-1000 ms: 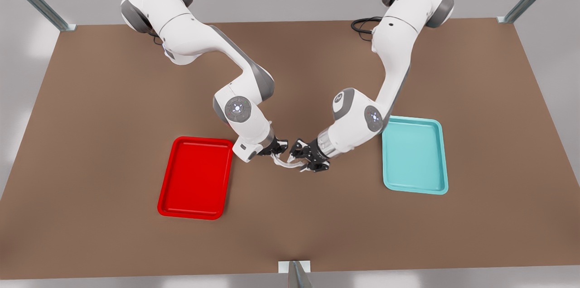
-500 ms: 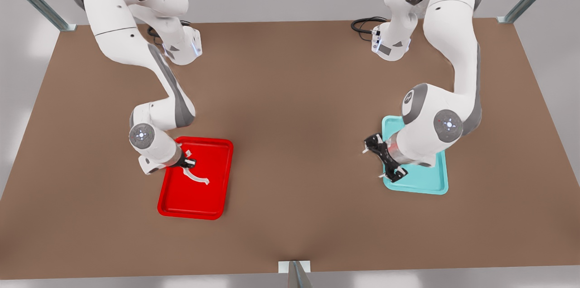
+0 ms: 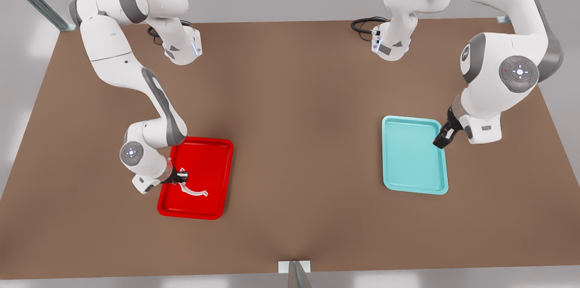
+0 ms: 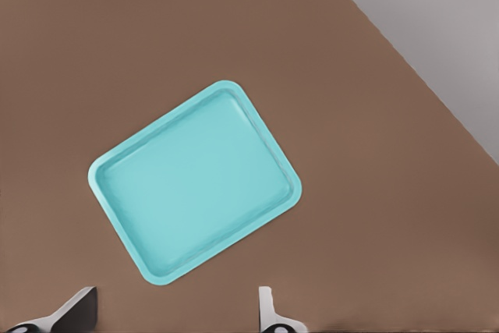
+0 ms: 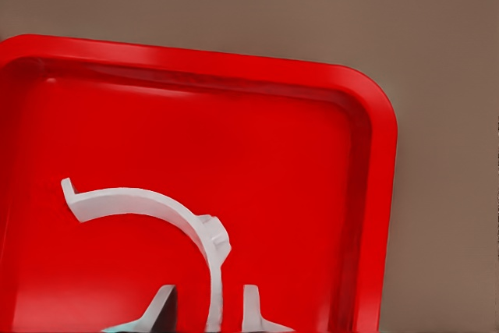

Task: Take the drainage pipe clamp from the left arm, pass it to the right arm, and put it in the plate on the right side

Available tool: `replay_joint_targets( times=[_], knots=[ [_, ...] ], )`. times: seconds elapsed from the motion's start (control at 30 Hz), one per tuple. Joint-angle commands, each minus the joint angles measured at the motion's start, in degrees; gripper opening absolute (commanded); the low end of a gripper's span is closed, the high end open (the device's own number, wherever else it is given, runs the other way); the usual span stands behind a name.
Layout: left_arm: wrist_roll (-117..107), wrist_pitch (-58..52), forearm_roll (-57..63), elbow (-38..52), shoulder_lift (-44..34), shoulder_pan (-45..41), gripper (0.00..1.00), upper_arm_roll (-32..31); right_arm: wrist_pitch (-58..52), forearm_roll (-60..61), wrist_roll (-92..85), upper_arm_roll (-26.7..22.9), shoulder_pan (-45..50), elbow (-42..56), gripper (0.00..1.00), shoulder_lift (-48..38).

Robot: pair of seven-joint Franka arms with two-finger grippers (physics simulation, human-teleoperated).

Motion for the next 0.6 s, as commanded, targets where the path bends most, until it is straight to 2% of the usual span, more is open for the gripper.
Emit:
replay_joint_targets(
  times=[0.0, 0.03, 0.1, 0.13, 0.17, 0.2, 0.23, 0.27, 0.3, 0.33, 0.57],
  knots=[
    [57.6, -0.8, 0.3, 0.0, 0.2, 0.0, 1.00, 0.0, 0.2, 1.2, -12.8, 0.1, 0.0, 0.0, 1.00, -0.1],
    [57.6, -0.8, 0.3, 0.0, 0.4, 0.1, 1.00, 0.0, -0.7, 1.2, -12.8, 0.3, 0.0, 0.3, 1.00, -0.5],
    [57.4, -0.8, 0.1, 0.0, 0.4, -0.2, 1.00, 0.0, -8.5, 1.2, -10.3, 2.2, -0.1, 1.6, 1.00, -7.3],
    [54.9, -1.2, 0.1, 0.0, 0.4, -0.2, 1.00, -0.3, -22.1, 1.2, -10.6, 2.3, -0.3, 7.4, 1.00, -11.8],
    [55.0, -1.3, 0.1, 0.0, 0.4, -0.5, 1.00, -0.3, -41.6, 1.2, -10.0, 3.5, 0.1, 21.2, 1.00, -12.8],
    [55.1, -1.1, 0.2, 0.0, 0.4, -0.6, 1.00, -0.3, -50.7, 1.2, -8.0, 5.2, -0.1, 27.9, 1.00, -13.2],
    [55.1, -0.9, 0.3, 0.0, 0.6, -0.5, 1.00, -0.3, -55.9, 1.3, -8.3, 5.2, -0.5, 30.7, 1.00, -17.4],
    [55.3, -0.8, 0.4, 0.0, 0.6, -0.5, 1.00, -0.3, -56.6, 1.2, -7.5, 4.7, -0.8, 28.0, 1.00, -21.9],
    [55.3, -0.8, 0.4, 0.0, 0.6, -0.5, 1.00, -0.3, -57.3, 1.9, -7.9, 2.9, -1.1, 26.7, 1.00, -22.7],
    [55.2, -0.8, 0.4, 0.0, 0.6, -0.5, 1.00, -0.3, -57.3, 3.6, -7.9, -5.4, 5.0, 25.4, 1.00, -24.5],
    [54.8, -1.3, 0.2, 0.6, 0.5, -1.0, 1.00, -0.3, -58.1, 3.7, -7.3, -5.7, 6.1, 26.6, 1.00, -22.7]
  ],
)
